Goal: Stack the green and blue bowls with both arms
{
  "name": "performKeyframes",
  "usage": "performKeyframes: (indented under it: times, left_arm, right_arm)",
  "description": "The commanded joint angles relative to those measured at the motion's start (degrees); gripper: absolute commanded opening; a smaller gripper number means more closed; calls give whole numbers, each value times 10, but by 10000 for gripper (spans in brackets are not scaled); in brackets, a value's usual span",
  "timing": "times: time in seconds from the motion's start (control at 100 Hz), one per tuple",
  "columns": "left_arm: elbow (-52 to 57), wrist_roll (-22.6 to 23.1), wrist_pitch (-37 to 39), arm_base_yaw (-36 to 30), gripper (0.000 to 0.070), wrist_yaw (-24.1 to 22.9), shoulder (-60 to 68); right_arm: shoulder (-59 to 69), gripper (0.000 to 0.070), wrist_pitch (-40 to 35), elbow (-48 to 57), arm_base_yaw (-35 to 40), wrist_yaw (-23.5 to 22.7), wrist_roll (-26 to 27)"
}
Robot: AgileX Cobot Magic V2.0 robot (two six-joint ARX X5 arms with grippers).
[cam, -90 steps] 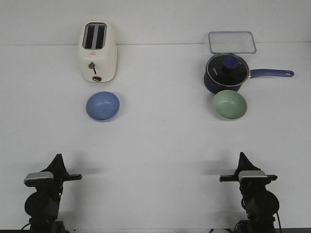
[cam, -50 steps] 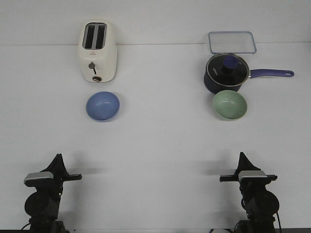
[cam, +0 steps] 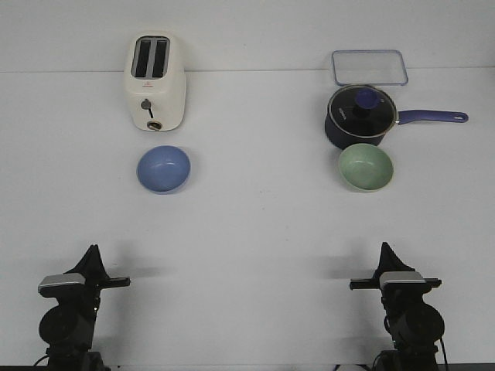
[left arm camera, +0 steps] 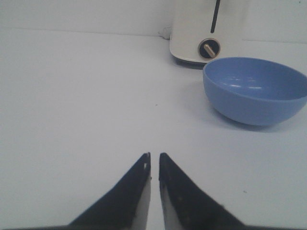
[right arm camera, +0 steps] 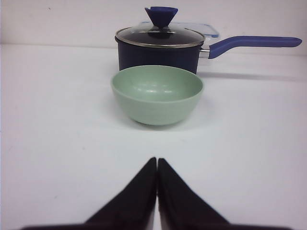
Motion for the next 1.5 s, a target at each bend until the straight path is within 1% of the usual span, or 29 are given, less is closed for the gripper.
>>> performKeyframes:
  times: [0.0,0.22,0.3,0.37,0.41,0.48,0.52,0.57,0.59,0.61,0.64,0.71,0.73,0.75,0.88,0.98,1.16,1.36,1.45,1.49]
  left_arm:
    - [-12,3,7,1,14,-1,-1]
    - [-12,3,7,1,14,-1,-1]
    - [-12,3,7,1,14,-1,-1]
    - [-12,3,7,1,14,-1,-1]
    - [-12,3,7,1,14,-1,-1]
    - [-12,3,7,1,14,-1,-1]
    - [-12,3,7,1,14,-1,-1]
    - [-12,3,7,1,14,-1,-1]
    - [-12,3,7,1,14,-1,-1]
    - [-12,3,7,1,14,-1,-1]
    - [-12,3,7,1,14,-1,-1]
    - [-12,3,7,1,14,-1,-1]
    - [-12,3,7,1,14,-1,-1]
    - [-12,3,7,1,14,-1,-1]
    - [-12,3,7,1,14,-1,-1]
    - [-12,3,7,1,14,-1,-1]
    - [-12,3,7,1,14,-1,-1]
    - [-12,3,7,1,14,-1,-1]
    - [-12,3,7,1,14,-1,-1]
    - [-12,3,7,1,14,-1,-1]
  right_arm:
    - [-1,5,8,-1,0,-4,17]
    - [-1,5,8,-1,0,-7,130]
    - [-1,5,8,-1,0,-20,182]
    - [-1,5,13,1,0,-36,196]
    - [0,5,13,9,0,-45,212]
    - [1,5,-6,45,0,-44,254]
    - [11,5,-17,74,0,-43,262]
    - [33,10,-31,117,0,-43,258]
    - [45,25,-39,136,0,-42,254]
    - [59,55,-49,157,0,-41,249]
    - [84,135,-63,188,0,-36,239]
    - [154,384,-100,262,0,-17,210]
    - [176,433,-111,283,0,-12,202]
    - [199,456,-122,303,0,-9,194]
    - [351,456,-182,417,0,28,153]
    - [470,456,-197,479,-2,62,131]
    - [681,456,-192,562,-34,66,98]
    - [859,456,-169,639,-72,26,105]
    - [913,456,-146,663,-84,-13,111]
    - [932,455,-135,670,-87,-21,119]
